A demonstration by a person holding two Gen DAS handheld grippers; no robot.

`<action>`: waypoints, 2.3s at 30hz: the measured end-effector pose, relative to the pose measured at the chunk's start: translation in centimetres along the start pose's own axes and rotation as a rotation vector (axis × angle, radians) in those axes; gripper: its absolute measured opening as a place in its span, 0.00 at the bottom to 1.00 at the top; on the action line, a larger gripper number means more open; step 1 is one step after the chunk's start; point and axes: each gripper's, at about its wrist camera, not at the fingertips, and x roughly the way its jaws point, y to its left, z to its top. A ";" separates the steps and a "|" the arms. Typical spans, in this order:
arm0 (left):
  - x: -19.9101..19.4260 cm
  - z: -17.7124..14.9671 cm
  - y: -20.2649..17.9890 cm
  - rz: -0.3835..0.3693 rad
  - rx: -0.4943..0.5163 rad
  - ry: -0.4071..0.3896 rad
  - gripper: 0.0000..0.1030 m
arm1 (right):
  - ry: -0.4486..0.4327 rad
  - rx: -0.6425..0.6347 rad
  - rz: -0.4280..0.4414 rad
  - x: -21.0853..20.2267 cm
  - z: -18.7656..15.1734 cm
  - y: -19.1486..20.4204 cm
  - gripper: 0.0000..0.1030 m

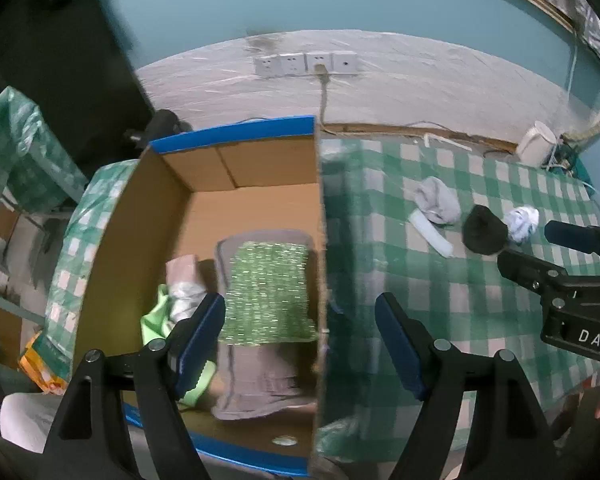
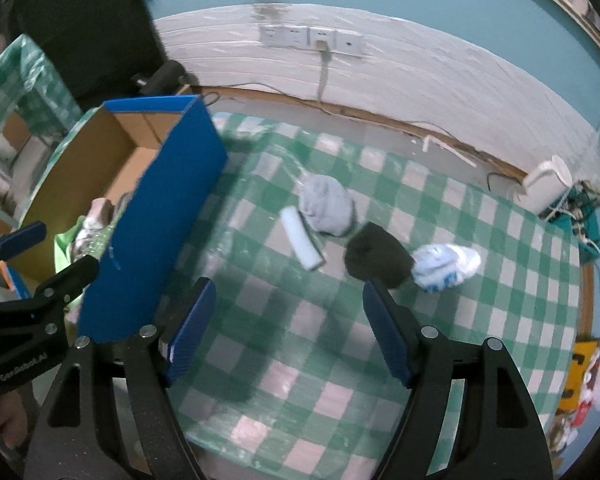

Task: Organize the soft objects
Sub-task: 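Grasp the white-blue plastic bag with the right tool while the left tool grasps the white foam tube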

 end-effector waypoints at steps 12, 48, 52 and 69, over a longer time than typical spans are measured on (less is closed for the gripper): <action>1.2 0.5 -4.7 -0.018 0.057 0.055 0.78 | 0.013 0.093 -0.036 0.1 -2.0 -5.4 0.74; 12.8 7.6 -10.1 -0.021 -0.120 0.270 0.78 | 0.098 0.440 -0.097 7.9 1.3 -17.6 0.75; 14.2 7.6 -10.3 -0.041 -0.144 0.302 0.78 | 0.114 0.447 -0.126 9.1 1.7 -17.1 0.75; 15.4 6.9 -11.0 -0.071 -0.178 0.332 0.83 | 0.196 0.413 -0.229 11.9 0.2 -17.4 0.75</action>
